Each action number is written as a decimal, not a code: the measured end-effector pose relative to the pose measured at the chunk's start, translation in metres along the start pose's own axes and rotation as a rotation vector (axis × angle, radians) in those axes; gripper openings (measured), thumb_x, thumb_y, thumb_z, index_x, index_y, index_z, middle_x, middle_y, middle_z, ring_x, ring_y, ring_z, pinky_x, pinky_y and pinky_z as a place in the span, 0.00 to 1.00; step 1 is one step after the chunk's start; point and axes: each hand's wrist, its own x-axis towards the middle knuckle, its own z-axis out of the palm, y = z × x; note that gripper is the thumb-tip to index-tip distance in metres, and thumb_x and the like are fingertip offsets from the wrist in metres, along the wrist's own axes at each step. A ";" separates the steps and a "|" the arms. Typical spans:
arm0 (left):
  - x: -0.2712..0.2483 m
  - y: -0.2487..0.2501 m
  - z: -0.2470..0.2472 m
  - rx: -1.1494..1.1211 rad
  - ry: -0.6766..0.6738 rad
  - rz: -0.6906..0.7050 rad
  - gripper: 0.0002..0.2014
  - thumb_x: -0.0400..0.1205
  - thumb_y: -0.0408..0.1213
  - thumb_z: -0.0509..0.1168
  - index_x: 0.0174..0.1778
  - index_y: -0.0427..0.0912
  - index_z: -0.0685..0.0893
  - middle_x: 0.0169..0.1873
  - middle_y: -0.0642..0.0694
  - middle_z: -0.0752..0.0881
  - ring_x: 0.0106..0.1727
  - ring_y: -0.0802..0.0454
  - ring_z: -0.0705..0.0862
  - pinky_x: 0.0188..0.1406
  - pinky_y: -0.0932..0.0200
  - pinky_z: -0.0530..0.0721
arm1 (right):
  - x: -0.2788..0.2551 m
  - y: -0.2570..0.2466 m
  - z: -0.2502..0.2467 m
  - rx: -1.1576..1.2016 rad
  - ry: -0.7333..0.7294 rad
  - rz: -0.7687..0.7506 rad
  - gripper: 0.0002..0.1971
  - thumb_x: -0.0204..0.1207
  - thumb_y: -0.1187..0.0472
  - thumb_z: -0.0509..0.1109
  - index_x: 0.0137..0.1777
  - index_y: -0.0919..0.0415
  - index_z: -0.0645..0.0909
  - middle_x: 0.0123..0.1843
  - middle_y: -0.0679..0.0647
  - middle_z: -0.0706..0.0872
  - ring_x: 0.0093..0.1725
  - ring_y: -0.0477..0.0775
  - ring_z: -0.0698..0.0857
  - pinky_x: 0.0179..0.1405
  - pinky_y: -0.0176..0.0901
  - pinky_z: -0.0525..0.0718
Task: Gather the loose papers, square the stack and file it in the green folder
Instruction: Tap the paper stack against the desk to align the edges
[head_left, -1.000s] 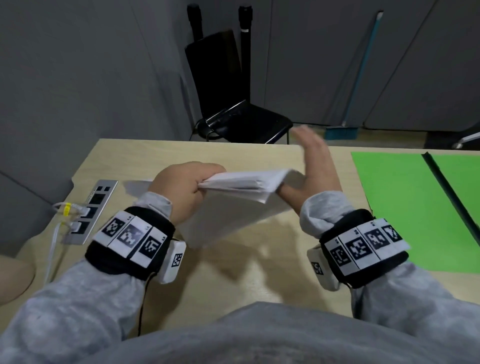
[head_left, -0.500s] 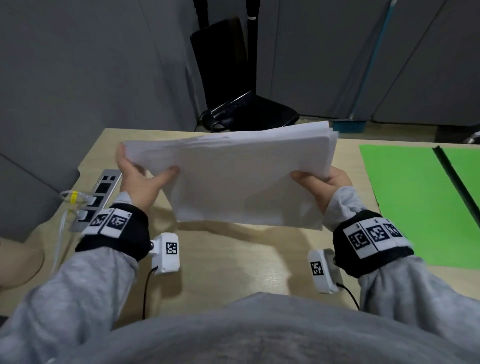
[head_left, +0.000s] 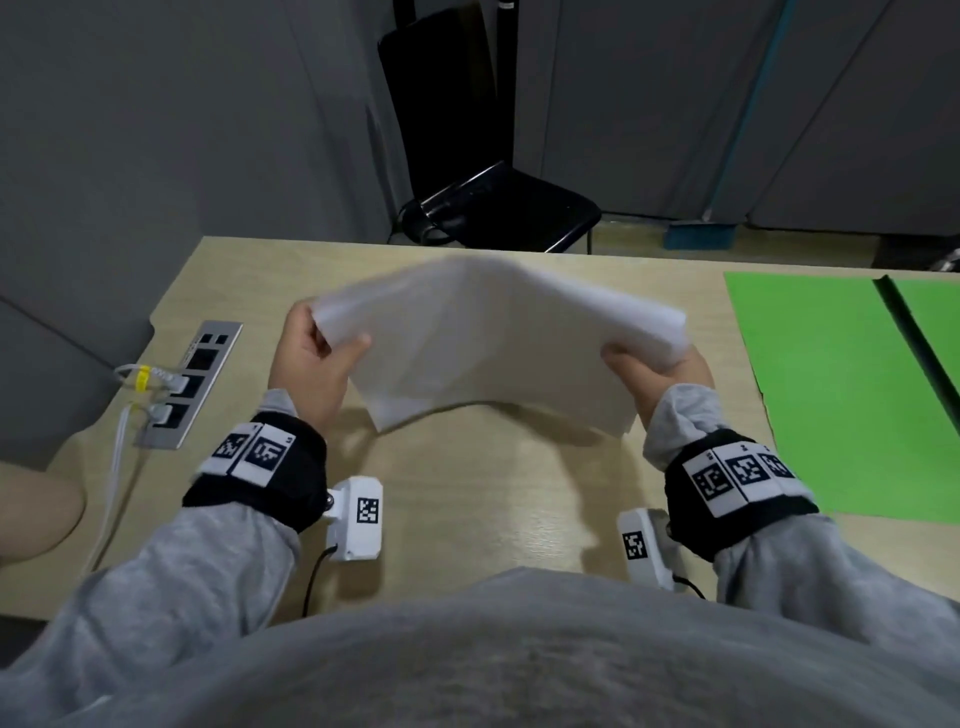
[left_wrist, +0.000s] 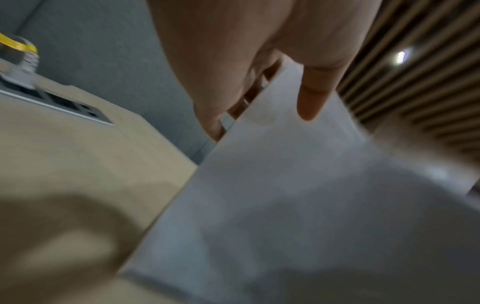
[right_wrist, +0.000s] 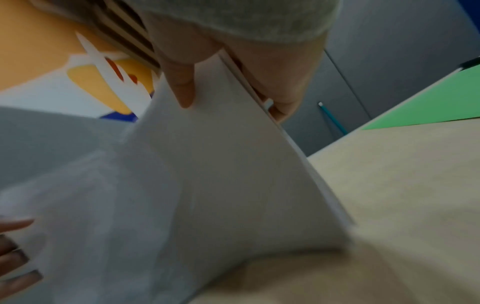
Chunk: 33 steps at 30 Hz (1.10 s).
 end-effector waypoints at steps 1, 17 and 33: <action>-0.002 -0.009 -0.001 0.071 -0.041 -0.043 0.16 0.74 0.30 0.69 0.53 0.53 0.78 0.48 0.52 0.87 0.51 0.58 0.86 0.53 0.52 0.83 | 0.000 0.005 -0.002 -0.028 0.006 0.008 0.18 0.66 0.62 0.77 0.57 0.56 0.81 0.45 0.53 0.86 0.48 0.55 0.85 0.50 0.42 0.79; -0.001 -0.018 0.001 0.120 -0.001 -0.140 0.16 0.80 0.32 0.63 0.64 0.43 0.77 0.53 0.48 0.86 0.54 0.53 0.85 0.51 0.60 0.84 | 0.002 0.016 0.005 -0.008 -0.017 -0.060 0.12 0.76 0.66 0.66 0.56 0.52 0.78 0.42 0.46 0.85 0.39 0.39 0.84 0.31 0.20 0.78; -0.003 -0.030 0.001 0.280 -0.044 -0.198 0.20 0.74 0.34 0.71 0.62 0.37 0.79 0.53 0.39 0.87 0.55 0.43 0.86 0.48 0.57 0.80 | -0.001 0.023 0.003 -0.003 -0.013 -0.010 0.15 0.74 0.61 0.70 0.59 0.49 0.77 0.43 0.42 0.86 0.45 0.42 0.86 0.38 0.28 0.79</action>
